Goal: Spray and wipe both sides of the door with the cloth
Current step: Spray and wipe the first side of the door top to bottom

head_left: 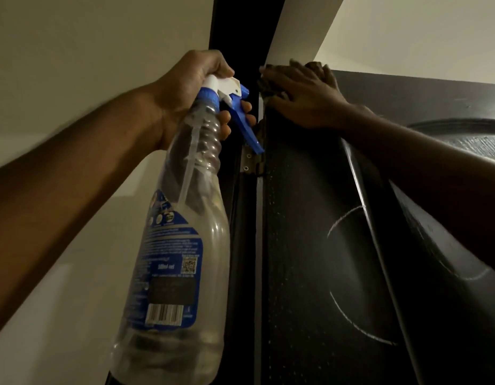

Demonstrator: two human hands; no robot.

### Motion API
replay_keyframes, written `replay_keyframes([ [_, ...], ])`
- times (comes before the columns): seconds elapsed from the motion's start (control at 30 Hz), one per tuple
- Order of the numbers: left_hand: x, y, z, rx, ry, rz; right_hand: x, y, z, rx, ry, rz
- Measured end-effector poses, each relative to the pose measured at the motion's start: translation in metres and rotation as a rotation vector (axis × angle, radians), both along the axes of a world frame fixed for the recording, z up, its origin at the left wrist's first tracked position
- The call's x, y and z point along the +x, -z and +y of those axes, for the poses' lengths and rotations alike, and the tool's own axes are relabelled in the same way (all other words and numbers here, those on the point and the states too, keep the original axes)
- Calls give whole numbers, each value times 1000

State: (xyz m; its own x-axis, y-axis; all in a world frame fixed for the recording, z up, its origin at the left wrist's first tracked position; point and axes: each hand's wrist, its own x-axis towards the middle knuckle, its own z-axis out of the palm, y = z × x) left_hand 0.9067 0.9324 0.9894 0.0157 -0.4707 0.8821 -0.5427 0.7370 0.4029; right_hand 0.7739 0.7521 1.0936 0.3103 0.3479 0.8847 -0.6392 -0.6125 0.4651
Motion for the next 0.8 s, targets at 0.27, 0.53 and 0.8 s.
replay_keyframes([
  [0.27,1,1,-2,13,-56,29,-38,-42,-23,108,-10,-195],
  [0.53,0,5,3,3,-47,49,5,-12,2,-108,-107,61],
  [0.8,-7,8,4,13,-99,35,-32,-60,-20,204,-76,-277],
])
